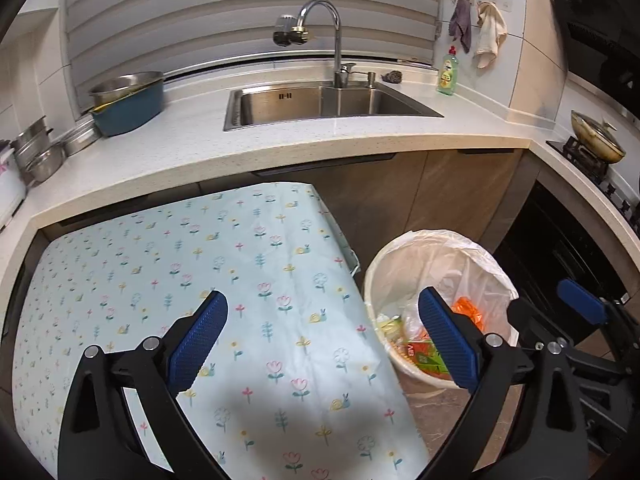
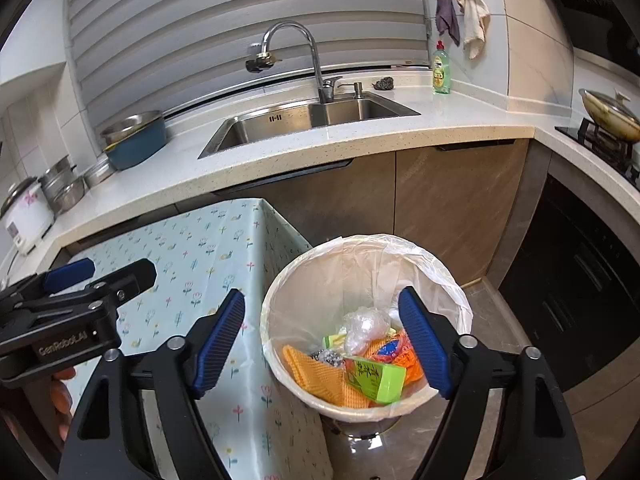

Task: Collect trash

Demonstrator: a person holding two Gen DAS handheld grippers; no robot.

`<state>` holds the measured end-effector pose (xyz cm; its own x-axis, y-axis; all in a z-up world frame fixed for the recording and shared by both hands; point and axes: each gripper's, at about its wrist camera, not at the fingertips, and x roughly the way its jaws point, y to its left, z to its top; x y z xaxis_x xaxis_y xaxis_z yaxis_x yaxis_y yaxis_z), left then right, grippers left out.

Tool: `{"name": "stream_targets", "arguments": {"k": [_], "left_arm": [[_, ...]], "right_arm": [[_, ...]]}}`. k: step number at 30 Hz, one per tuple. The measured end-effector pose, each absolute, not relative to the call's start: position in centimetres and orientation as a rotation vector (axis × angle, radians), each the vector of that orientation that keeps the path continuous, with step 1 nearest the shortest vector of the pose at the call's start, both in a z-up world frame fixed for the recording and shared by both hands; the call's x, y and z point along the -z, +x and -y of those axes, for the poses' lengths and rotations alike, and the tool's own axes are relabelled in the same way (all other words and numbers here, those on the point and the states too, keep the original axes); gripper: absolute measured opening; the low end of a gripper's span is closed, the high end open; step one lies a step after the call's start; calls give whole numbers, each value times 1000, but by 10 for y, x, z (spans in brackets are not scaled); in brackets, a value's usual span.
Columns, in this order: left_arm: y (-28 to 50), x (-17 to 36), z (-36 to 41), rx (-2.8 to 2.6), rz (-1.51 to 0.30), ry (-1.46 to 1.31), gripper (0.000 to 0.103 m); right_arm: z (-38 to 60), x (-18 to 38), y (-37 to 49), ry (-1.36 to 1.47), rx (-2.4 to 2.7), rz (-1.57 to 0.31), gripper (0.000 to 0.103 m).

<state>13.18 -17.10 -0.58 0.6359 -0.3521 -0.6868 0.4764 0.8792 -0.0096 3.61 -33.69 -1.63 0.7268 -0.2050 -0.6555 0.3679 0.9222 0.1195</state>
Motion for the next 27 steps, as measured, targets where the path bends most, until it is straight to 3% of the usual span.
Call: {"name": "stream_targets", "arguments": {"k": [11,15,27], "left_arm": [[108,8,154,442,-747,189,93],[102,9,148,430,-750,192,93],[85,19,143,413,-760,227,93]], "right_arm": [[320,13,11,226,313,-726,86],[317,17,5,224,313,-741,96],[308,22,-8,190,333,-759,96]]}}
